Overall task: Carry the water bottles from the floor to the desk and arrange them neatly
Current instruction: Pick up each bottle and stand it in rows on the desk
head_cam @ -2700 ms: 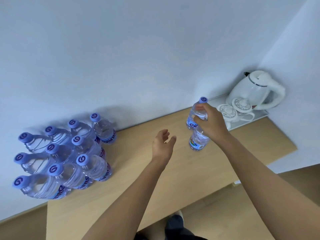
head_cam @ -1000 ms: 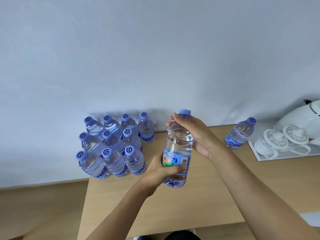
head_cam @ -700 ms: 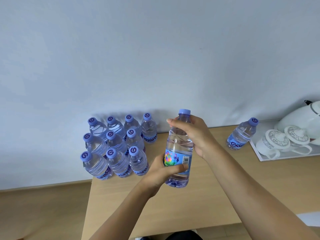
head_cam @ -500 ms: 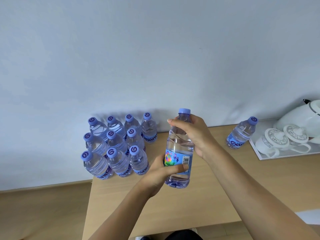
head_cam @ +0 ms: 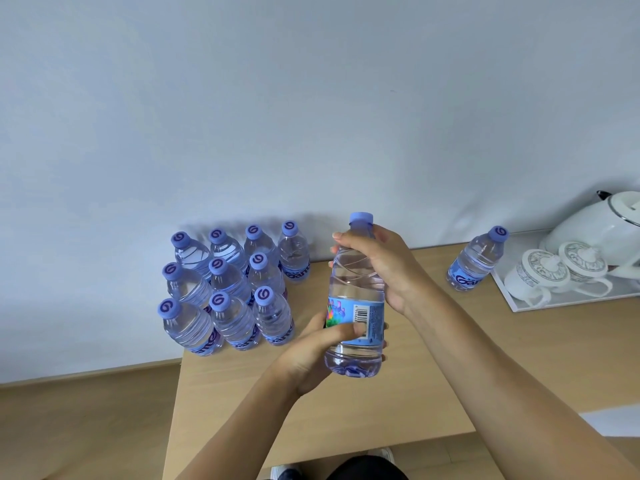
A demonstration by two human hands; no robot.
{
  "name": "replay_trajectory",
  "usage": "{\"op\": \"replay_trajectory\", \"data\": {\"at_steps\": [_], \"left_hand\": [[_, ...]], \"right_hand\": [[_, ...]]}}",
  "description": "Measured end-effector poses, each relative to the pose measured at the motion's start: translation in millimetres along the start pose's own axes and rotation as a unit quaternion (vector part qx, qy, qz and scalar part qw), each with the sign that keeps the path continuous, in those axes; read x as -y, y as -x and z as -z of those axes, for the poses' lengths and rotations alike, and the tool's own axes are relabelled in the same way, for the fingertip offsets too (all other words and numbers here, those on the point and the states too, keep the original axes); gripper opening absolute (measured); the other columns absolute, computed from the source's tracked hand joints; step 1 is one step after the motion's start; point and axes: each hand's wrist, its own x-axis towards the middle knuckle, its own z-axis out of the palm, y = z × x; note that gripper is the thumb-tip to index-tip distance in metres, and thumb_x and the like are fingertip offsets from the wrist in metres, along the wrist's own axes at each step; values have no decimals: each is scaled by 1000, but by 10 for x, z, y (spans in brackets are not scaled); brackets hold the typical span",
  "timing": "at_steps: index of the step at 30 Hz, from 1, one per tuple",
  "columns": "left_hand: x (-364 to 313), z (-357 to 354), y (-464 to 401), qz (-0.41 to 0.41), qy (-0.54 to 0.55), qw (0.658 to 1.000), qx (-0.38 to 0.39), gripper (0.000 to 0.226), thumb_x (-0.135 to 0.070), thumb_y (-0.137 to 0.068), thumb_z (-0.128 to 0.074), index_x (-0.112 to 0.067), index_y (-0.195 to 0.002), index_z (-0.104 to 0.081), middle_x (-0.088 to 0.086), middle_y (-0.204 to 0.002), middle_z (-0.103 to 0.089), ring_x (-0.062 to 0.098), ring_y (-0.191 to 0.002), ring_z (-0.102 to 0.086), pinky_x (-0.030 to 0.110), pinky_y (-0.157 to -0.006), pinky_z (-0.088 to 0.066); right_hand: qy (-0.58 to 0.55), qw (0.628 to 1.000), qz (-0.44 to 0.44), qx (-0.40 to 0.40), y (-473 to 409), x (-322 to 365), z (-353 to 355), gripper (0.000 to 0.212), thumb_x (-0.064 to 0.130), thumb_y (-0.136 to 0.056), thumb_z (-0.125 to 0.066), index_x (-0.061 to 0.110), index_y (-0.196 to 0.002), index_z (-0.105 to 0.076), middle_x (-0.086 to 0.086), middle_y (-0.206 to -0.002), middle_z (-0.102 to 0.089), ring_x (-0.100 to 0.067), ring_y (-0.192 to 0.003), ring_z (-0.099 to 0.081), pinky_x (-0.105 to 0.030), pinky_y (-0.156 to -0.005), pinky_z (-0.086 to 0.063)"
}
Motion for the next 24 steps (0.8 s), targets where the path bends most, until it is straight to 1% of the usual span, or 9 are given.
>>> {"op": "replay_trajectory", "data": {"at_steps": [2,4,7,10,15,17,20,22,24], "left_hand": [[2,-25,7,-3,2,1000,6,71,-23,-65,-87,4,-124,-57,22,-114,-67,37,-100,-66,57,-95,-50],[-8,-49,18,-8,1,1000,16,77,-27,-61,-91,2,-124,-57,21,-116,-66,38,-103,-65,57,-96,-49],[-29,-82,41,-6,35,999,42,70,-27,-64,-89,-1,-124,-61,22,-122,-64,39,-106,-64,51,-90,-52],[-53,-116,44,-1,59,996,69,67,-27,-68,-87,-4,-126,-62,21,-128,-61,38,-109,-63,49,-88,-53],[-55,-102,11,-2,42,998,53,68,-26,-65,-88,-3,-123,-61,19,-121,-65,35,-102,-67,47,-82,-56],[-21,-102,-3,-8,30,999,30,63,-22,-67,-84,-2,-121,-61,18,-119,-66,35,-100,-67,47,-80,-56],[12,-110,-37,-16,-26,999,-41,61,-18,-64,-81,0,-117,-59,16,-110,-69,35,-99,-68,44,-80,-56],[17,-129,-58,-16,-70,994,-76,65,-20,-57,-84,1,-114,-59,15,-100,-71,36,-98,-67,42,-80,-55],[25,-146,-62,-17,-78,994,-74,65,-20,-57,-85,0,-112,-59,15,-98,-70,34,-97,-66,41,-81,-55]], "right_hand": [[-8,1000,-6,-1,-2,-7,4,11,17,-80,-75,13,-78,-65,-10,-77,-70,-32,-75,-67,-38,-67,-56],[-22,1000,-21,4,-12,5,28,9,16,-80,-73,12,-77,-65,-9,-75,-69,-32,-77,-65,-38,-69,-54],[-73,996,-48,31,-27,35,80,10,18,-74,-72,11,-75,-66,-8,-77,-71,-32,-79,-65,-37,-71,-56],[-124,989,-55,55,-36,48,127,7,17,-81,-67,11,-77,-64,-8,-80,-71,-31,-79,-68,-39,-74,-57],[-103,992,-34,62,-28,20,153,14,21,-80,-68,11,-85,-61,-11,-90,-73,-33,-85,-71,-46,-85,-55],[-62,997,-15,45,-30,19,161,15,22,-82,-71,10,-87,-63,-12,-93,-72,-30,-86,-69,-42,-82,-55],[22,999,5,26,-26,30,165,26,28,-78,-81,11,-91,-65,-7,-83,-67,-24,-79,-66,-38,-76,-56],[23,1000,-1,14,-30,3,160,26,23,-75,-83,12,-85,-62,-7,-77,-64,-21,-70,-66,-39,-67,-60],[-3,1000,-11,-1,-35,-11,166,19,12,-76,-79,12,-81,-61,-7,-73,-63,-21,-65,-66,-32,-57,-56]]}}
